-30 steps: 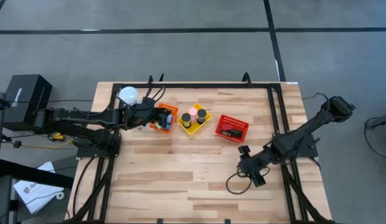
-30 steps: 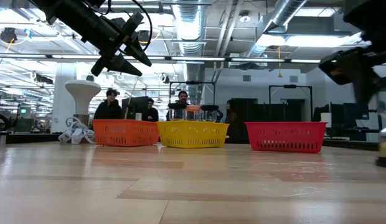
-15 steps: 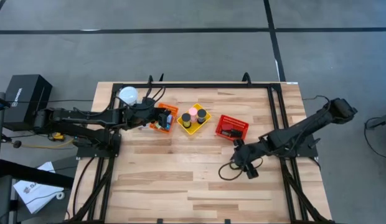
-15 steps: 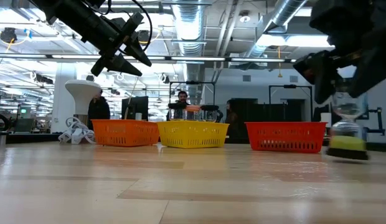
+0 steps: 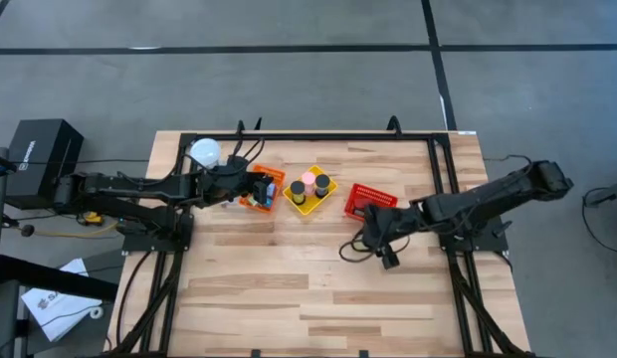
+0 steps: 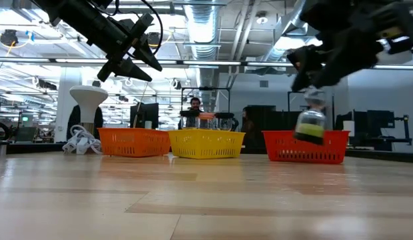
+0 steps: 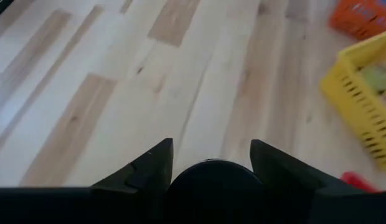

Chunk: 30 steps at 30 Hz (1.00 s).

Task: Pick & Place Office items
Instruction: Put the green hourglass into the yellow bin

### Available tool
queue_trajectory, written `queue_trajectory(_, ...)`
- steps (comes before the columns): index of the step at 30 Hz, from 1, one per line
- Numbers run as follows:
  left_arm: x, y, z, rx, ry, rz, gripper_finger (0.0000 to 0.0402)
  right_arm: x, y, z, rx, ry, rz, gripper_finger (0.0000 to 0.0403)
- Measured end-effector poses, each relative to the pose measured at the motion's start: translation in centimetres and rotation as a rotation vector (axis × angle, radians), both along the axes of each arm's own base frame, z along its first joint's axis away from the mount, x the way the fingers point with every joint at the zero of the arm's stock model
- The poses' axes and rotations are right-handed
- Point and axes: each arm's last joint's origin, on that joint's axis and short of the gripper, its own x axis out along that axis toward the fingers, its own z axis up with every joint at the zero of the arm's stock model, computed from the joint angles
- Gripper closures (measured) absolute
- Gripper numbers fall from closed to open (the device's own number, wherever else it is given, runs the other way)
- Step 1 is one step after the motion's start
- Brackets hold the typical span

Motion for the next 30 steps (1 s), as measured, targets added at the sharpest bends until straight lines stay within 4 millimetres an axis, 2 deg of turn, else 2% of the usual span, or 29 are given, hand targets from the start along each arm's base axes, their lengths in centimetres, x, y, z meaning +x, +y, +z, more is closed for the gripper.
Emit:
queue_trajectory(7, 0.0, 0.0, 0.0, 0.000, -0.001, 0.000, 0.0221, 1.3, -1.9, 0.9, 0.052, -0.123, -0.012, 0.0211)
queue_trajectory(11, 0.0, 0.0, 0.0, 0.000, -0.002, 0.000, 0.0221, 2.7, -2.6, -0.1, 0.059, -0.138, -0.025, 0.0209)
queue_trajectory(15, 0.0, 0.0, 0.0, 0.001, -0.003, 0.000, 0.0221, 4.8, -3.0, -1.1, 0.027, -0.116, 0.009, 0.0204)
queue_trajectory(19, 0.0, 0.0, 0.0, 0.005, 0.002, -0.002, 0.0221, 7.6, -3.5, -0.7, 0.011, -0.107, 0.032, 0.0211)
queue_trajectory(24, 0.0, 0.0, 0.0, 0.005, 0.002, -0.002, 0.0221, 10.5, -4.8, -1.9, -0.001, 0.032, 0.038, 0.0207)
queue_trajectory(30, 0.0, 0.0, 0.0, 0.006, 0.003, -0.002, 0.0221, 14.0, -5.9, -2.3, -0.011, 0.098, 0.068, 0.0211)
